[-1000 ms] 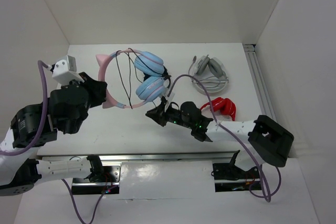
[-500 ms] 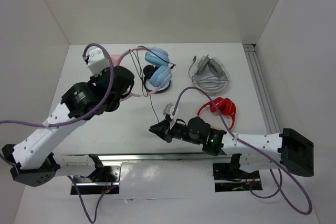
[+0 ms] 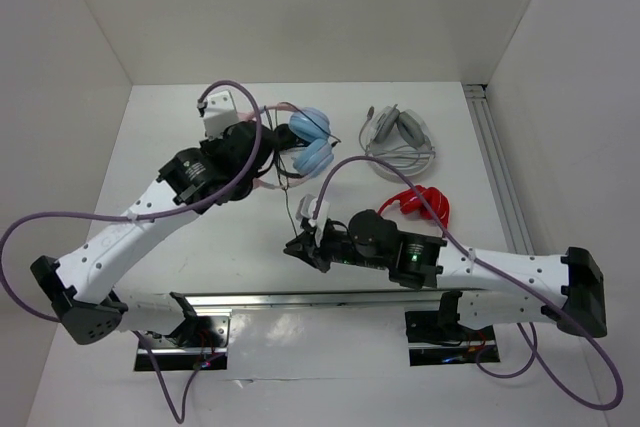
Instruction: Wrap the headphones
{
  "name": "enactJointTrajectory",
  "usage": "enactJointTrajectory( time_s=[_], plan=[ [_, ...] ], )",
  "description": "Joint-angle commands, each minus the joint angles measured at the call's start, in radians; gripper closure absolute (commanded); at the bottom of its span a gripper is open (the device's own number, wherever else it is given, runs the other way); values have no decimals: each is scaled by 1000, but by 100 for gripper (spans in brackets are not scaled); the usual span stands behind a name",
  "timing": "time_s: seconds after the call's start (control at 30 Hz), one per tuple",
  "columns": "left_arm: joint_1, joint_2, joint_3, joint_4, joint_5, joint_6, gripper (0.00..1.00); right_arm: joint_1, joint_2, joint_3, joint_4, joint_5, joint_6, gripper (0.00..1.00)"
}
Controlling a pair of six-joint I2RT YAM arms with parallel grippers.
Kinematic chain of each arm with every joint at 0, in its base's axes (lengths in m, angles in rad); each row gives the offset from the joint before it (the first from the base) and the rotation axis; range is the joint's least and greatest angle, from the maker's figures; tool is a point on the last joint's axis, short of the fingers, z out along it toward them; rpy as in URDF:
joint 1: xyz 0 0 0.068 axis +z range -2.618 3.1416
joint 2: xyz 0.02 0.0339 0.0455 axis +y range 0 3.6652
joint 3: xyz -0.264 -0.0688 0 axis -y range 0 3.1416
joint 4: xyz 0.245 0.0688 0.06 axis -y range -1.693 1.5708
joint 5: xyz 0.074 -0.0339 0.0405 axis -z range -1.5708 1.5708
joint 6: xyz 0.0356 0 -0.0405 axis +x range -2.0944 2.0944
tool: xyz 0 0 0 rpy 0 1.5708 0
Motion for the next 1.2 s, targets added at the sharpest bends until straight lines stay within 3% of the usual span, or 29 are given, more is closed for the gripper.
enactJointTrajectory(
  time_s=[0.0, 0.23, 0.37, 0.6, 0.73, 1.17],
  plan=[
    [6, 8, -32, 109, 7, 90, 100, 8, -12, 117, -203, -1, -69, 97],
    [-4, -21, -147, 211, 70, 274, 100, 18, 26, 299, -466, 59, -166, 97],
    [-14, -69, -188, 328, 268, 487, 100, 42, 45, 390, -585, 155, -195, 97],
    [-76, -41, -162, 260, 390, 668, 100, 87, 72, 459, -705, 272, -213, 97],
    [-153, -12, -150, 207, 400, 711, 100, 134, 84, 499, -740, 355, -213, 97],
    [-185, -95, -211, 188, 609, 800, 100, 223, 95, 536, -861, 556, -213, 92]
  ],
)
